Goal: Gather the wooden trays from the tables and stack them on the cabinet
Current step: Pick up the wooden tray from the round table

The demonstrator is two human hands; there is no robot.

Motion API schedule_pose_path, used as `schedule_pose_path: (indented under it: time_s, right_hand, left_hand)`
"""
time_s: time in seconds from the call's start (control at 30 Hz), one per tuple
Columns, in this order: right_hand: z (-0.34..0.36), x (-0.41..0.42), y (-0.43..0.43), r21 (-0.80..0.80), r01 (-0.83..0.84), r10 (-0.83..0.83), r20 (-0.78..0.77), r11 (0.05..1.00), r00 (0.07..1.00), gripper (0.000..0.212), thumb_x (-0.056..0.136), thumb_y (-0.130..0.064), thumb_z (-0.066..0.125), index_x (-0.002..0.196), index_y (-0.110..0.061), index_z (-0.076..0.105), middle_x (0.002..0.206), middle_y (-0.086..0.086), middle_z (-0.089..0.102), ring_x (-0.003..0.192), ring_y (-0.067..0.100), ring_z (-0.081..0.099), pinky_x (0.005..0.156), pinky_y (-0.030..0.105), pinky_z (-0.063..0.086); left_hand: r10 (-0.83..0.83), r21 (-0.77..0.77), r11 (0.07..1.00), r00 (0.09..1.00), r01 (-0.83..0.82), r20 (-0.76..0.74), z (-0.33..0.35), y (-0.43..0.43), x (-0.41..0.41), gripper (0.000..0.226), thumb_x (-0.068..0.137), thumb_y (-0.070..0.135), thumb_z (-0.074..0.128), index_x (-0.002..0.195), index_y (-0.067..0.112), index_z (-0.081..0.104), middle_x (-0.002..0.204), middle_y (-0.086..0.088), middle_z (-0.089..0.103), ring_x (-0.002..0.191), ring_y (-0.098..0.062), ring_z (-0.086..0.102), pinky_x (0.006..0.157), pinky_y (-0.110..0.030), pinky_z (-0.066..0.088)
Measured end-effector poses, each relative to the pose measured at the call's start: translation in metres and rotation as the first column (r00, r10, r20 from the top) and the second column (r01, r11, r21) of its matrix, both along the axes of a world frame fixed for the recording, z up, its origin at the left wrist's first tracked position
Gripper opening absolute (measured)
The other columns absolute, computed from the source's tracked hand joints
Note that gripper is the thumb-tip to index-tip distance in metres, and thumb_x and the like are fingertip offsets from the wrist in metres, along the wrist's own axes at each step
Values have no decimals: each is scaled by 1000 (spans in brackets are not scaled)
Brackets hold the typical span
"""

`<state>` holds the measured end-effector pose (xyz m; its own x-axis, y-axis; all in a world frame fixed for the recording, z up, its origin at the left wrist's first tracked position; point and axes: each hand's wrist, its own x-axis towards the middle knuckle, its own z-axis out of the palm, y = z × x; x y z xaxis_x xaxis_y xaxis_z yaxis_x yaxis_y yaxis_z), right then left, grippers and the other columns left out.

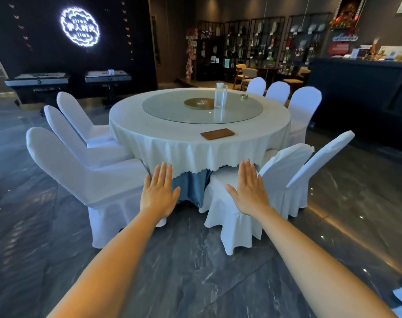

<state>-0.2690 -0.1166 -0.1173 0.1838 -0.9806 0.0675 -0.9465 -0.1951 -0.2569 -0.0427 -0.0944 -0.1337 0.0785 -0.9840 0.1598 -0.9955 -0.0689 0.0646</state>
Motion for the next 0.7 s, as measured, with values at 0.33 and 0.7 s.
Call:
schedule_pose_path:
  time_s: [0.33, 0.7]
  right_hand:
    - [-8, 48, -208, 35, 66, -66, -10, 997, 998, 76, 99, -45, 24, 146, -6, -20, 157, 10, -24, 147, 24, -17, 122, 42, -3]
    - [-19, 54, -417, 72, 123, -123, -9, 990, 992, 74, 99, -43, 24, 146, -6, -20, 157, 10, -23, 147, 23, -17, 121, 40, -5]
  left_hand:
    - [-79, 18, 997, 997, 79, 0, -6, -222, 51, 66, 99, 45, 15, 149, 12, -15, 159, -4, -18, 148, -19, -15, 121, -40, -5]
    - [-120, 84, 989, 993, 121, -14, -17, -439, 61, 66, 99, 45, 12, 148, 12, -16, 159, -4, -18, 148, -18, -15, 121, -39, -6]
